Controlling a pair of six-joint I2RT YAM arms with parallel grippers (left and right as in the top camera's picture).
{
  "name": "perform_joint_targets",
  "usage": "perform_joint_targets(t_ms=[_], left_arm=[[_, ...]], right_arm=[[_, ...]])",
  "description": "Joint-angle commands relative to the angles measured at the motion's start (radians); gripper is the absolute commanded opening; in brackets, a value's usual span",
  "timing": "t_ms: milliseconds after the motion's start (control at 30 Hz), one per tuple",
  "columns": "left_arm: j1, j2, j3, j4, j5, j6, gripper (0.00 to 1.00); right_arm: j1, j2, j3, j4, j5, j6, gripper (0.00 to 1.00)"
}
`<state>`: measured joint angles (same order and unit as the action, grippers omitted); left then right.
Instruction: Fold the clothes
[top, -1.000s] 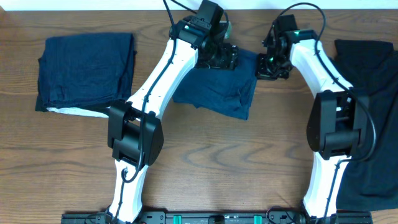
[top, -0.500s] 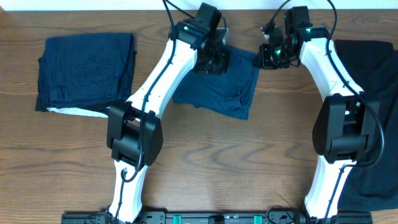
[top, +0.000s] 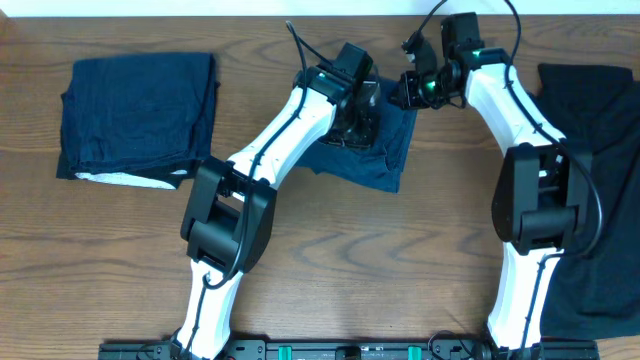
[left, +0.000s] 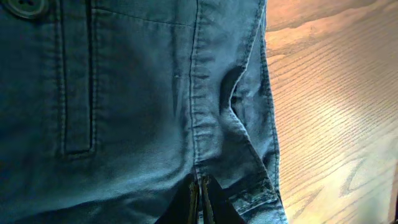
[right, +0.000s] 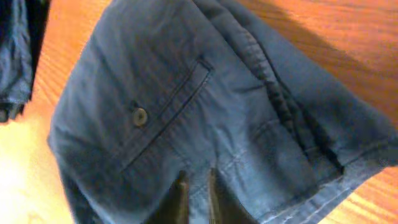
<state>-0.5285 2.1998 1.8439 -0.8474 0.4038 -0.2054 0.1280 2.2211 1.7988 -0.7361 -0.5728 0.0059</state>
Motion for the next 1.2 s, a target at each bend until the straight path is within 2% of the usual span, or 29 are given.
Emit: perform_joint_targets(t_ms=[0, 33, 67, 333, 533, 733, 900, 1167], left_arm=[[0.006, -0.016, 0.004, 0.0, -0.012, 0.013, 0.06], [0.006, -0.016, 0.004, 0.0, -0.012, 0.013, 0.06], [0.006, -0.016, 0.004, 0.0, -0.012, 0.013, 0.06], [0.003, -0.015, 0.004, -0.014, -0.013, 0.013, 0.06], [-0.006, -0.014, -0.008, -0.018, -0.012, 0.012, 0.07], [-0.027, -0.013, -0.063, -0.006, -0.012, 0.008, 0.07], [-0.026, -0.013, -0.137, 0.034, -0.017, -0.011, 0.08], [-0.016, -0.013, -0.2, 0.032, -0.184, -0.021, 0.11]], right_arm=[[-0.028, 0.0, 0.021, 0.013, -0.019, -0.058, 0.37], [-0.037, 0.0, 0.021, 0.014, -0.019, -0.07, 0.43], [-0.046, 0.001, 0.021, 0.014, -0.019, -0.08, 0.44], [-0.077, 0.001, 0.021, 0.011, -0.003, -0.146, 0.48], [-0.077, 0.001, 0.021, 0.021, 0.008, -0.146, 0.48], [-0.069, 0.013, 0.02, 0.029, 0.087, -0.164, 0.4], [-0.065, 0.035, 0.02, 0.068, 0.087, -0.172, 0.4], [-0.043, 0.082, 0.02, 0.118, 0.075, -0.172, 0.44]])
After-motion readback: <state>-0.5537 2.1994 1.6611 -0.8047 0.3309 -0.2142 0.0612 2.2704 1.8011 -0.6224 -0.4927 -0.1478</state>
